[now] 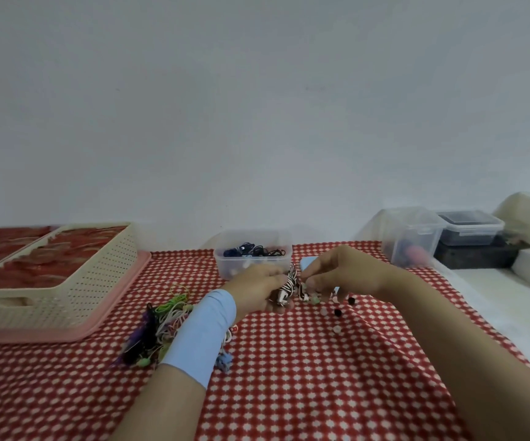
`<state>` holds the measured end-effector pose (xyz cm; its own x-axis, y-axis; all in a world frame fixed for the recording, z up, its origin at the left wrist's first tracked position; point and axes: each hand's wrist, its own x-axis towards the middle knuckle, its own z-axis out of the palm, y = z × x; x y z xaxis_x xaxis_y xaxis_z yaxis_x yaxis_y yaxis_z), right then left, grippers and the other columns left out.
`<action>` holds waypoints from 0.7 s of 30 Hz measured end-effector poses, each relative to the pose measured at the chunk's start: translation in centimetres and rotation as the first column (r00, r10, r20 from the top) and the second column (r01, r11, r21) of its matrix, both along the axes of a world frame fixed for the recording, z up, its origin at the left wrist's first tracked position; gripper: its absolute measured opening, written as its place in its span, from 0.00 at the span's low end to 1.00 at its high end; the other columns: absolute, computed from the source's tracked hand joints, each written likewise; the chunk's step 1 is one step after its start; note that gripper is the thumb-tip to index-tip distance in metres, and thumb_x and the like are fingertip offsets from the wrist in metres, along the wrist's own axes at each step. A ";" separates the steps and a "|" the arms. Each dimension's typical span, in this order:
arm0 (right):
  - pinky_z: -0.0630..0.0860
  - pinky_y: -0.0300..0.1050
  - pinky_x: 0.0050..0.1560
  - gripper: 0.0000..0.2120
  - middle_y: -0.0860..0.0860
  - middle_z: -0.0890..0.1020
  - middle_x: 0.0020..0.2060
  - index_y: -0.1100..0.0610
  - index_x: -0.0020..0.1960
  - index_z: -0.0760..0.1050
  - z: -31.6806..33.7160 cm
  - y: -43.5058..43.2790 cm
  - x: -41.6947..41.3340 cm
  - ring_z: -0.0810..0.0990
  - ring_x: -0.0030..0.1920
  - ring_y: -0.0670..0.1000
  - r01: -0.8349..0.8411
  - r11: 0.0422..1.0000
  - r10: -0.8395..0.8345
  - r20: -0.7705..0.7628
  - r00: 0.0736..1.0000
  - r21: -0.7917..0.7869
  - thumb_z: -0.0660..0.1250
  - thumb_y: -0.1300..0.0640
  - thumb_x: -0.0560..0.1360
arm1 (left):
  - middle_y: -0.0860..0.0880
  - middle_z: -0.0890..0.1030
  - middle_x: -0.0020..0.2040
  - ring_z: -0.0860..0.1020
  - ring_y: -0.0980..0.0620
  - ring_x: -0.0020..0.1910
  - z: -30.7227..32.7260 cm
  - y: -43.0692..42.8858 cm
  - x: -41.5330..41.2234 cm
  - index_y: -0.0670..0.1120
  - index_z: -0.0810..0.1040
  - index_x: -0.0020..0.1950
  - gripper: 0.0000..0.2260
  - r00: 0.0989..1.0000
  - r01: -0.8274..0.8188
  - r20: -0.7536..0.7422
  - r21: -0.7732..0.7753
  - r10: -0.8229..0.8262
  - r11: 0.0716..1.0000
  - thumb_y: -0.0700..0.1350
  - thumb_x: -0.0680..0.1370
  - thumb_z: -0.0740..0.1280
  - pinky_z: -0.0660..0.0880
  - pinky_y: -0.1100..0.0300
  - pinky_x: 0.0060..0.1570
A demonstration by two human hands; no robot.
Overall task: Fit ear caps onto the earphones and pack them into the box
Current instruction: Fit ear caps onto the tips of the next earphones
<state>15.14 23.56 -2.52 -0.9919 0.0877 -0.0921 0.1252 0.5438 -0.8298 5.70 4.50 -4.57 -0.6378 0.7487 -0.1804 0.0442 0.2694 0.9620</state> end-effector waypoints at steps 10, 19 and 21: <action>0.81 0.41 0.51 0.08 0.46 0.85 0.50 0.49 0.52 0.84 -0.8 4.1 -0.3 0.84 0.44 0.45 0.258 0.891 -0.254 -0.059 0.965 0.374 0.73 0.61 0.77 | 0.53 0.76 0.68 0.76 0.51 0.63 1.4 0.3 -0.1 0.55 0.78 0.66 0.14 0.681 -0.271 -0.659 -0.633 -0.321 0.725 0.48 0.80 0.63 0.71 0.57 0.64; 0.70 0.47 0.69 0.21 0.47 0.75 0.71 0.44 0.66 0.79 -1.9 6.4 0.2 0.73 0.68 0.50 0.154 0.717 -0.281 0.079 0.957 0.680 0.76 0.51 0.74 | 0.49 0.78 0.66 0.77 0.50 0.63 1.6 8.0 0.1 0.49 0.79 0.65 0.14 0.575 -0.076 -0.707 -0.548 -0.412 0.833 0.42 0.80 0.65 0.72 0.57 0.64; 0.70 0.46 0.68 0.17 0.48 0.78 0.68 0.44 0.63 0.82 -2.2 6.7 -0.2 0.75 0.65 0.50 0.138 0.721 -0.263 0.084 0.961 0.679 0.75 0.50 0.75 | 0.48 0.77 0.68 0.77 0.49 0.64 0.9 9.1 -0.5 0.49 0.79 0.65 0.14 0.549 -0.092 -0.700 -0.595 -0.458 0.799 0.41 0.80 0.65 0.72 0.55 0.65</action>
<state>14.94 30.28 -4.69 -0.9192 0.3832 -0.0909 0.3938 0.8910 -0.2260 5.25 13.64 -3.70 -0.5689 0.8194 -0.0704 0.7988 0.5708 0.1899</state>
